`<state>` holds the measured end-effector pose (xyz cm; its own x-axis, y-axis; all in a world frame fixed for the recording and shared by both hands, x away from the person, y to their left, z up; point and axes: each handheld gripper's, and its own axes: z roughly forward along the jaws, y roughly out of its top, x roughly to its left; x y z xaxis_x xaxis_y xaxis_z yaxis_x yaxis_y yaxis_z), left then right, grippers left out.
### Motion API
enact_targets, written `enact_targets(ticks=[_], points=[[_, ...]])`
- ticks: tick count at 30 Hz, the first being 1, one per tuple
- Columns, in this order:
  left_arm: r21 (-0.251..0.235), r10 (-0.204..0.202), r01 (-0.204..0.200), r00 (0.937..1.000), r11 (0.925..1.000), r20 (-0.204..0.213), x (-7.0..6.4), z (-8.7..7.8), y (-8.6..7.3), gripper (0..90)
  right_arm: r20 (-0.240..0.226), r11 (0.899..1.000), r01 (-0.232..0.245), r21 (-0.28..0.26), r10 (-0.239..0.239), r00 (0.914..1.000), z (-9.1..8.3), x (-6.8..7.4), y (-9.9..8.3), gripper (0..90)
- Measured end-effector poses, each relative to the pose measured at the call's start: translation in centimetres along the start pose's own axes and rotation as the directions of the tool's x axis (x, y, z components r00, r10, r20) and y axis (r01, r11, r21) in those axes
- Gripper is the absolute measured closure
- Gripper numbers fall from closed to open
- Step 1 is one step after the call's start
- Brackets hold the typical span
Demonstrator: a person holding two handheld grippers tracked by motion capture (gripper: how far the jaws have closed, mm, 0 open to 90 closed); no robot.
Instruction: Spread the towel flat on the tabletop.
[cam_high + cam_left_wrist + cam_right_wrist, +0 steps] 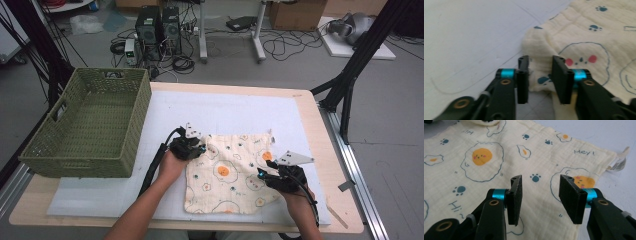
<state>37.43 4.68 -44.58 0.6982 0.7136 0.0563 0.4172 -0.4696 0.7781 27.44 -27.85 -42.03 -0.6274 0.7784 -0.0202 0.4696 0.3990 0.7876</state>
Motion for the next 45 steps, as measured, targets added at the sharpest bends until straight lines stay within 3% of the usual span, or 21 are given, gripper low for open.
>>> enact_targets(ticks=[3,6,8,10,12,14,16,18,19,25,27,30,32,34,36,37,38,39,41,45], points=[[0.002,-0.011,0.011,0.9998,0.9999,-0.016,0.0,0.0,0.0,86.6,-0.003,1.0,0.005,0.002,-0.005,1.0,0.1,0.1,0.0,53.7],[0.0,-0.013,0.013,0.9992,0.9999,-0.038,0.4,-0.2,0.0,87.9,-0.005,1.0,0.005,0.0,-0.005,1.0,0.0,0.1,0.0,53.7],[0.007,-0.012,0.013,0.996,0.9999,-0.089,1.1,-0.6,0.0,88.0,-0.006,1.0,0.0,0.0,0.0,1.0,0.0,0.1,-0.1,53.7],[0.003,-0.039,0.04,0.9891,0.9992,-0.142,2.3,-1.1,-0.1,87.9,-0.006,1.0,-0.003,0.001,0.003,1.0,0.0,0.0,-0.1,53.6],[-0.008,-0.085,0.085,0.9778,0.9963,-0.191,3.7,-1.7,-0.3,87.9,-0.005,1.0,-0.003,0.0,0.003,1.0,0.0,0.0,-0.2,53.7],[-0.025,-0.131,0.129,0.9683,0.9914,-0.213,4.6,-2.2,-0.6,87.6,-0.004,1.0,-0.004,0.005,0.004,1.0,0.0,0.0,-0.2,53.7],[-0.055,-0.159,0.15,0.9641,0.9871,-0.213,5.1,-2.7,-0.7,82.6,-0.004,1.0,-0.007,0.009,0.007,1.0,0.1,0.0,-0.3,53.7],[-0.087,-0.21,0.196,0.9545,0.9768,-0.212,5.4,-3.0,-0.7,60.8,0.0,1.0,-0.006,0.011,0.006,1.0,0.2,-0.2,-0.3,53.5],[-0.085,-0.219,0.205,0.9542,0.975,-0.204,5.5,-3.2,-0.7,57.5,0.001,1.0,-0.012,0.01,0.012,0.9999,0.2,-0.2,-0.4,53.2],[-0.049,-0.197,0.192,0.9674,0.9802,-0.159,4.9,-3.5,-0.7,50.9,0.045,0.999,-0.031,0.011,0.03,0.9985,0.6,-0.9,-0.3,46.7],[-0.035,-0.208,0.205,0.9699,0.978,-0.126,4.6,-3.5,-0.7,49.4,0.066,1.0,-0.028,0.008,0.028,0.9975,0.9,-1.3,-0.2,43.6],[0.023,-0.191,0.193,0.9788,0.9809,-0.074,4.0,-3.1,-0.9,46.3,0.089,0.999,-0.032,0.012,0.031,0.9955,1.3,-2.0,-0.1,43.3],[0.008,-0.18,0.181,0.9803,0.9834,-0.081,3.5,-3.0,-1.3,46.3,0.095,0.999,-0.044,0.012,0.042,0.9946,1.5,-2.3,-0.1,43.3],[0.041,-0.159,0.163,0.9829,0.9858,-0.093,3.3,-2.5,-2.0,46.9,0.096,0.999,-0.045,0.011,0.044,0.9944,1.5,-2.3,-0.1,43.4],[-0.006,-0.148,0.148,0.9843,0.9889,-0.096,3.0,-2.5,-2.6,51.1,0.103,0.999,-0.045,0.011,0.043,0.9937,1.5,-2.3,-0.1,43.6],[-0.012,-0.126,0.125,0.9875,0.9921,-0.096,2.7,-2.5,-2.7,60.0,0.106,0.999,-0.048,0.01,0.047,0.9933,1.5,-2.4,-0.2,43.8],[-0.006,-0.075,0.075,0.991,0.9971,-0.11,2.3,-2.5,-2.5,76.3,0.107,0.999,-0.049,0.009,0.048,0.9931,1.5,-2.4,-0.2,44.0],[0.003,-0.042,0.043,0.9889,0.9991,-0.143,2.0,-2.4,-2.4,85.2,0.111,0.999,-0.05,0.008,0.049,0.9926,1.6,-2.5,-0.2,44.1],[0.002,-0.061,0.063,0.9832,0.998,-0.172,2.3,-2.2,-2.2,86.2,0.111,0.999,-0.053,0.011,0.051,0.9925,1.8,-2.6,-0.1,44.8],[-0.037,-0.126,0.12,0.9612,0.992,-0.245,4.7,-2.7,-2.2,86.3,0.099,0.998,-0.065,0.0,0.065,0.993,2.4,-2.8,0.0,46.1]])
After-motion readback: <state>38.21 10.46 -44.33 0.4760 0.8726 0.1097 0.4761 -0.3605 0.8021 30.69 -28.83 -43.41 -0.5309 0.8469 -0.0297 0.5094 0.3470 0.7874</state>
